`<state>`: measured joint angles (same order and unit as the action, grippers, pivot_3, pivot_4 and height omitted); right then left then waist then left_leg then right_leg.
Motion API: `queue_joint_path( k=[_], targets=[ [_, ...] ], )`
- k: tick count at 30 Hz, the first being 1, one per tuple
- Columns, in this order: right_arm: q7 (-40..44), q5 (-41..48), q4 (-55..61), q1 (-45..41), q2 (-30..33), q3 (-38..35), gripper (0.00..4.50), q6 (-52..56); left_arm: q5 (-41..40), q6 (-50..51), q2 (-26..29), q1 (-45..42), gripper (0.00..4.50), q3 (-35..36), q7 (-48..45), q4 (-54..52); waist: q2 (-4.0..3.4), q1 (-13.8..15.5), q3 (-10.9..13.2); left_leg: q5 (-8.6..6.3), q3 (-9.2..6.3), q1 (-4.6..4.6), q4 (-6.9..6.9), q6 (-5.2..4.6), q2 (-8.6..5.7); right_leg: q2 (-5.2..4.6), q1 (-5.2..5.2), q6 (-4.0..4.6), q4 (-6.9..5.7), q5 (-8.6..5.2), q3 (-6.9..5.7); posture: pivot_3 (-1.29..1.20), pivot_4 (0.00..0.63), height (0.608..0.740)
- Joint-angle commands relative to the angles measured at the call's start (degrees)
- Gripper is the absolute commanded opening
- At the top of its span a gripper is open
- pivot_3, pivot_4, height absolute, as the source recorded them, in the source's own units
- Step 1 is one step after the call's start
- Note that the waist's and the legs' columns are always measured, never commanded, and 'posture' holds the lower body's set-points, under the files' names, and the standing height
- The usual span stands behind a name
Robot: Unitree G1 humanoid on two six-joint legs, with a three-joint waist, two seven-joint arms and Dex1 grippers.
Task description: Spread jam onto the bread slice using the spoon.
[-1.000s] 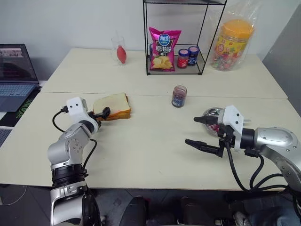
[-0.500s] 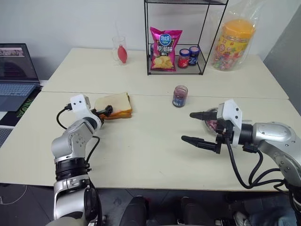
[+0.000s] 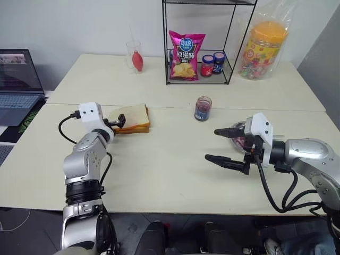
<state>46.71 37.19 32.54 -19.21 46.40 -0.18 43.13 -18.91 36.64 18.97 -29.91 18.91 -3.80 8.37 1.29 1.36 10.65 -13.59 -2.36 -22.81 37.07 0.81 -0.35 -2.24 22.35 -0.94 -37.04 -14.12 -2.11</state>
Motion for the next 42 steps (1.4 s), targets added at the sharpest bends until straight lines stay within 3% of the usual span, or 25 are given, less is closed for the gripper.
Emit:
queue_joint_path(
  k=[1,25,37,42],
  targets=[
    [-0.3,0.8,1.7,-1.5,0.5,-2.0,4.47,0.0,-0.9,0.6,-1.0,0.0,4.50,-0.1,-0.1,-2.8,0.00,0.0,0.0,0.00,0.00,0.00,0.01,0.00,0.00,0.00,0.00,-0.04,0.00,-0.02,0.00,0.00,0.150,0.740],
    [-0.6,0.5,1.7,-1.1,0.5,-2.5,4.47,0.4,-4.5,4.4,-4.4,-4.0,4.50,4.1,3.9,0.9,0.00,0.0,0.0,0.00,0.01,0.01,0.01,0.00,-0.01,0.02,0.00,-0.12,-0.02,-0.06,0.00,0.00,0.150,0.740],
    [-0.8,0.5,1.6,-0.7,0.4,-2.5,4.50,0.4,-3.4,6.3,-4.2,-4.4,2.37,3.7,6.0,1.9,0.01,0.0,0.0,0.00,0.00,0.00,0.01,0.00,-0.03,0.02,-0.01,-0.13,-0.01,-0.06,0.00,0.00,0.150,0.740],
    [-0.9,0.4,1.6,-0.7,0.4,-2.4,4.50,0.5,-3.3,5.8,-4.0,-4.3,1.20,3.7,6.1,1.5,0.01,0.1,0.0,0.00,-0.01,0.00,0.01,0.00,-0.03,0.01,-0.01,-0.13,-0.01,-0.06,-0.01,0.00,0.150,0.740]
  ],
)
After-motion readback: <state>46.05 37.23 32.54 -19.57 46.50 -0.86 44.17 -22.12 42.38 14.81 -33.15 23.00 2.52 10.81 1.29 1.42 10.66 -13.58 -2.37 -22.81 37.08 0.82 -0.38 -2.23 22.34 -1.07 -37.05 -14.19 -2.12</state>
